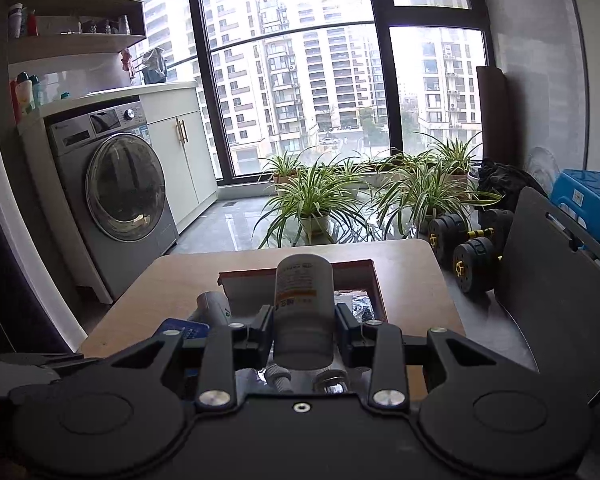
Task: Organize rigid objects
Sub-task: 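Carry the blue case over the tray with the left gripper while the right carries the pill bottle, then lower and release the blue case in the tray with the left gripper while the right releases the pill bottle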
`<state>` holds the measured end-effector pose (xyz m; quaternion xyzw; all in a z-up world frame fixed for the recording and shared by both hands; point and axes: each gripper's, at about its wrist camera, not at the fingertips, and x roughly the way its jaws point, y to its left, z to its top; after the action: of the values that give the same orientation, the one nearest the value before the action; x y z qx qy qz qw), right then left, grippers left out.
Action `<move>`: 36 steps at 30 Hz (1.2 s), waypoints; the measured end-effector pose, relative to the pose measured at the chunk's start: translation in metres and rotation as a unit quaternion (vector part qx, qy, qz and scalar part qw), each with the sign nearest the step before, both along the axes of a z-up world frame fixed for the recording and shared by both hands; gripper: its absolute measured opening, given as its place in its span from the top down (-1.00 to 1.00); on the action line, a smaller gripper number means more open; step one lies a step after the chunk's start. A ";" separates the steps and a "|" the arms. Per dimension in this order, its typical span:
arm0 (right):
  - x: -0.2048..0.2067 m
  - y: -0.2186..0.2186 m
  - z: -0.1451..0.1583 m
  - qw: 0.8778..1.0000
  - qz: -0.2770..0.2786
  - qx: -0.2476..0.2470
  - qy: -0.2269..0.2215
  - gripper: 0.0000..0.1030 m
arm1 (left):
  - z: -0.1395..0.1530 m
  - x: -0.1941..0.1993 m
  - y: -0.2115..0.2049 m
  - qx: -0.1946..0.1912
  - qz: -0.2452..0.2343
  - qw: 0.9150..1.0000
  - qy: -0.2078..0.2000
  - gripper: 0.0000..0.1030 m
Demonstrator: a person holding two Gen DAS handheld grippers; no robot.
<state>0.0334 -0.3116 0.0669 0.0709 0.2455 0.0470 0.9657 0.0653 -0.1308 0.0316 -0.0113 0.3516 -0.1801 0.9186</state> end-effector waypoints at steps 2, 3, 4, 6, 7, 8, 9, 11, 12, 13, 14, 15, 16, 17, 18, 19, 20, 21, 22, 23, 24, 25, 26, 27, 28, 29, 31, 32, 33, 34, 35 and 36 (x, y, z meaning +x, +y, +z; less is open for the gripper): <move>0.001 0.001 0.000 1.000 0.000 0.001 0.000 0.23 | 0.000 0.000 -0.001 0.001 -0.001 1.000 0.000 -0.21; 0.001 0.001 0.000 1.000 0.000 0.000 0.001 0.23 | 0.000 0.000 -0.001 0.001 -0.001 1.000 0.000 -0.21; 0.001 0.001 0.000 1.000 -0.001 0.000 0.001 0.23 | 0.000 0.001 -0.002 0.000 -0.001 1.000 0.000 -0.21; 0.003 0.001 -0.001 1.000 0.000 0.002 0.003 0.23 | 0.000 0.001 -0.002 0.001 -0.001 1.000 0.001 -0.21; 0.005 0.002 -0.001 1.000 0.001 0.001 0.005 0.23 | 0.000 0.001 -0.002 0.001 -0.001 1.000 0.001 -0.21; 0.006 0.002 -0.002 1.000 0.002 0.001 0.006 0.23 | -0.001 0.001 -0.002 0.001 -0.002 1.000 0.001 -0.21; 0.007 0.003 -0.002 1.000 0.003 0.001 0.008 0.23 | -0.001 0.001 -0.003 0.002 -0.003 1.000 0.002 -0.21; 0.010 0.004 -0.004 1.000 0.005 0.001 0.011 0.23 | -0.002 0.002 -0.003 0.002 -0.002 1.000 0.003 -0.21; 0.012 0.003 -0.005 1.000 0.005 0.002 0.012 0.23 | -0.003 0.002 -0.003 0.002 -0.002 1.000 0.003 -0.21; 0.014 0.003 -0.006 1.000 0.007 0.003 0.014 0.23 | -0.003 0.003 -0.003 0.002 -0.002 1.000 0.003 -0.21; 0.015 0.003 -0.006 1.000 0.007 0.003 0.015 0.23 | -0.004 0.003 -0.003 0.003 -0.002 1.000 0.003 -0.21; 0.016 0.004 -0.008 1.000 0.008 0.003 0.016 0.23 | -0.004 0.005 -0.003 0.003 -0.001 1.000 0.005 -0.21; 0.019 0.004 -0.009 1.000 0.009 0.004 0.018 0.23 | -0.005 0.005 -0.003 0.003 -0.001 1.000 0.006 -0.21; 0.020 0.004 -0.010 1.000 0.009 0.005 0.019 0.23 | -0.006 0.006 -0.003 0.003 0.000 1.000 0.007 -0.21; 0.022 0.004 -0.010 1.000 0.010 0.006 0.020 0.23 | -0.007 0.007 -0.003 0.004 0.000 1.000 0.008 -0.21; 0.024 0.004 -0.011 1.000 0.011 0.008 0.022 0.23 | -0.008 0.008 -0.003 0.004 0.000 1.000 0.010 -0.21; 0.027 0.004 -0.012 1.000 0.012 0.009 0.024 0.23 | -0.009 0.010 -0.004 0.003 0.000 1.000 0.012 -0.21; 0.030 0.004 -0.013 1.000 0.013 0.009 0.026 0.23 | -0.010 0.011 -0.003 0.003 0.000 1.000 0.013 -0.21; 0.033 0.004 -0.014 0.999 0.013 0.009 0.028 0.23 | -0.011 0.012 -0.004 0.003 0.000 1.000 0.014 -0.21; 0.036 0.005 -0.015 0.999 0.014 0.009 0.030 0.23 | -0.012 0.013 -0.004 0.003 0.000 1.000 0.015 -0.21; 0.040 0.005 -0.016 0.999 0.015 0.009 0.032 0.23 | -0.013 0.014 -0.004 0.002 -0.001 1.000 0.017 -0.21; 0.043 0.006 -0.017 0.999 0.017 0.009 0.034 0.23 | -0.014 0.015 -0.004 0.001 -0.001 1.000 0.019 -0.21; 0.046 0.007 -0.017 0.999 0.020 0.010 0.036 0.23 | -0.016 0.016 -0.005 0.002 -0.001 1.000 0.019 -0.21; 0.051 0.008 -0.019 0.999 0.023 0.010 0.038 0.23 | -0.016 0.018 -0.005 0.002 -0.002 1.000 0.021 -0.21; 0.055 0.010 -0.019 0.999 0.026 0.008 0.041 0.23 | -0.018 0.019 -0.005 0.002 -0.003 1.000 0.023 -0.21; 0.061 0.011 -0.020 0.999 0.028 0.004 0.044 0.23 | -0.019 0.020 -0.005 0.001 -0.003 1.000 0.024 -0.21; 0.072 0.016 -0.023 0.998 0.034 0.000 0.050 0.23 | -0.022 0.023 -0.006 0.001 -0.004 1.000 0.028 -0.21; 0.077 0.017 -0.025 0.998 0.036 -0.001 0.053 0.22 | -0.023 0.024 -0.006 0.000 -0.005 1.000 0.030 -0.21; 0.083 0.019 -0.026 0.998 0.039 -0.003 0.056 0.22 | -0.025 0.025 -0.006 0.000 -0.006 0.999 0.032 -0.21; 0.090 0.021 -0.029 0.997 0.042 -0.003 0.060 0.22 | -0.026 0.026 -0.007 0.000 -0.006 0.999 0.034 -0.21; 0.096 0.022 -0.031 0.997 0.044 -0.004 0.064 0.22 | -0.027 0.026 -0.007 0.001 -0.006 0.999 0.035 -0.21; 0.103 0.025 -0.034 0.997 0.046 -0.007 0.069 0.22 | -0.028 0.027 -0.008 0.001 -0.006 0.999 0.036 -0.21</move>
<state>0.1360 -0.2870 0.0327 0.0554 0.3149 0.0849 0.9437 0.0920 -0.1383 0.0036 -0.0145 0.3846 -0.1850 0.9042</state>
